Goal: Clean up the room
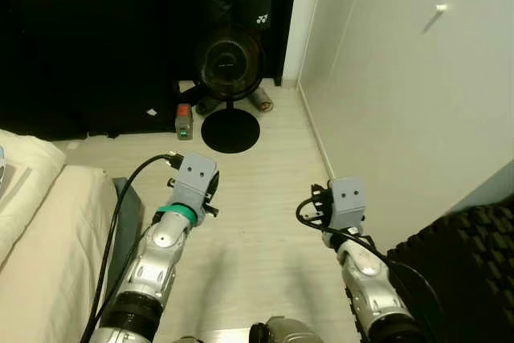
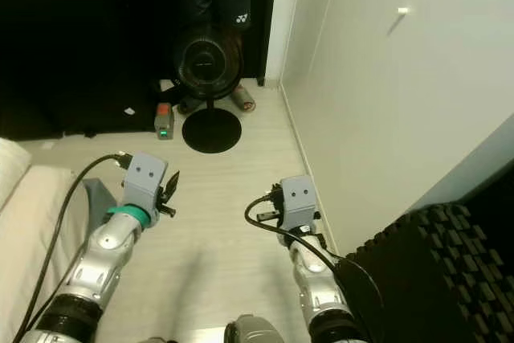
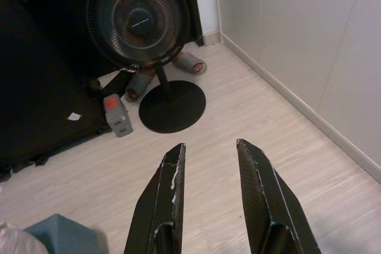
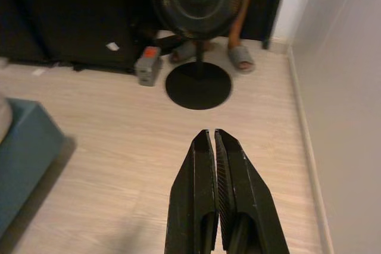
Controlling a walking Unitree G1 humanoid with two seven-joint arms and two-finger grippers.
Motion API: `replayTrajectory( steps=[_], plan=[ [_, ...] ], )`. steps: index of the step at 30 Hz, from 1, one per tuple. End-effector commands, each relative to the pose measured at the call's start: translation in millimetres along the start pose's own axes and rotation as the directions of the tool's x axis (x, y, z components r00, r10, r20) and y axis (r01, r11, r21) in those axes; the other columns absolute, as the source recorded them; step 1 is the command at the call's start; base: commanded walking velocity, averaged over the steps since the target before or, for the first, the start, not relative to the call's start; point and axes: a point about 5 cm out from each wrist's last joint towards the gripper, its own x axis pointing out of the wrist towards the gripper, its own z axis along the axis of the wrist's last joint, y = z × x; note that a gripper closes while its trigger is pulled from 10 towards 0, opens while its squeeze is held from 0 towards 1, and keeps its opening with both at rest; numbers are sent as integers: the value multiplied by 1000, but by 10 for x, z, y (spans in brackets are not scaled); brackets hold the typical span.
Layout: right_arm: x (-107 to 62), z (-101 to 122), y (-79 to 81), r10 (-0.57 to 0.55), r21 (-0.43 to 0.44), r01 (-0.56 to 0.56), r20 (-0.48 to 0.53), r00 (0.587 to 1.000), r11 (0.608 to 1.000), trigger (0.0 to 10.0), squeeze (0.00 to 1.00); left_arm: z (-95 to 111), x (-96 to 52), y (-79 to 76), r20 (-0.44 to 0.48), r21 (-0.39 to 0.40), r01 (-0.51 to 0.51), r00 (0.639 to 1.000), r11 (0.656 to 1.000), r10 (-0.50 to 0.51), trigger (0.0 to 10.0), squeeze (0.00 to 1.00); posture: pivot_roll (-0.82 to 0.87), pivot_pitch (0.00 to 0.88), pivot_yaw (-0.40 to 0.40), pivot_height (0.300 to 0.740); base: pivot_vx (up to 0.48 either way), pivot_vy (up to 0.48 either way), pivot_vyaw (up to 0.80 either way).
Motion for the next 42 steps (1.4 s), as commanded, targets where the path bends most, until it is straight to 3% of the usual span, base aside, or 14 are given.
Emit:
replayTrajectory(
  steps=[1,14,42],
  plan=[
    [-23,-41,-5,1,-3,-1,-12,1000,1000,10000,0,-65,-28,-16,-20,-1,5,1000,1000,-5,10000,0,-107,26,25,740,0,0,0],
    [-1,-18,38,19,-7,-20,-3,1000,1000,10000,0,-55,-35,-10,-9,-2,3,1000,1000,-3,10000,0,-103,26,24,740,19,0,0],
    [-21,-37,31,15,-16,-15,-10,1000,1000,10000,0,-42,-21,-2,-4,-4,2,1000,1000,-2,10000,0,-107,31,25,740,406,0,0]
  ],
)
